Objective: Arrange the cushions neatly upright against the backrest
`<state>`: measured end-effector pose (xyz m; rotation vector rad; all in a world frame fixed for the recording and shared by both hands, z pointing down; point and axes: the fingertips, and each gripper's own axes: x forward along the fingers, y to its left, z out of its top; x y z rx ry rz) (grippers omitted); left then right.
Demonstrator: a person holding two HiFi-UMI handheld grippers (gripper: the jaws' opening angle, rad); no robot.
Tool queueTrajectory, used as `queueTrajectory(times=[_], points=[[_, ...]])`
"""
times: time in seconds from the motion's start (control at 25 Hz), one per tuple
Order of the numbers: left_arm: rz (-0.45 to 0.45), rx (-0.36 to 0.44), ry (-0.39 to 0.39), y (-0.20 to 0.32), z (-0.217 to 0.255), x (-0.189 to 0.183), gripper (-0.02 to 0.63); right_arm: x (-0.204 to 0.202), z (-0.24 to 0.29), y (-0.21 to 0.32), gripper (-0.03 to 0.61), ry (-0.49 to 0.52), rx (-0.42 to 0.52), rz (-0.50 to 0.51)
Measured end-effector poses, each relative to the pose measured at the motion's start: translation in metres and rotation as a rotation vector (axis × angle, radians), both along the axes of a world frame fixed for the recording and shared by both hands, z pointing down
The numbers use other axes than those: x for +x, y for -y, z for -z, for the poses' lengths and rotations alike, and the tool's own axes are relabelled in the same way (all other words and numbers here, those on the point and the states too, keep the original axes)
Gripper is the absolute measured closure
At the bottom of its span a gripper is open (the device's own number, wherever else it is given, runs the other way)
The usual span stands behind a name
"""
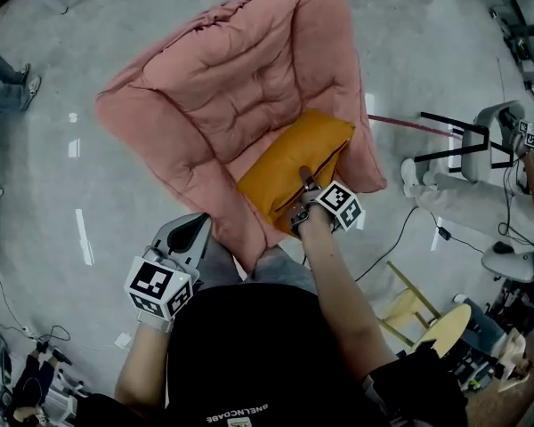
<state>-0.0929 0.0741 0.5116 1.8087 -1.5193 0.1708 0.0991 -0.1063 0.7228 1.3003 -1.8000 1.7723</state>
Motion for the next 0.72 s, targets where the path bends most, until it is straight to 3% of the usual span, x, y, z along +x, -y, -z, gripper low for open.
queueTrajectory(times=[0.12,0.28,0.56,0.72], points=[[-0.03,0.003,-0.017,0.013,-0.002,-0.007,0.601,-0.012,-0.004,0.007,0.443,0.004,-0.027,-0.115],[-0.04,-0.001,-0.03,0.025,-0.006,-0.019,0.601,-0.036,-0.014,0.012,0.442,-0.041,-0.061,-0.184],[-0.025,-0.015,-0.066,0.009,-0.037,-0.026,0.601,-0.049,-0.061,-0.019,0.443,-0.212,-0.134,-0.16],[0.007,-0.035,-0.077,0.006,-0.047,-0.044,0.601,-0.063,-0.081,-0.031,0.445,-0.207,-0.227,-0.212]])
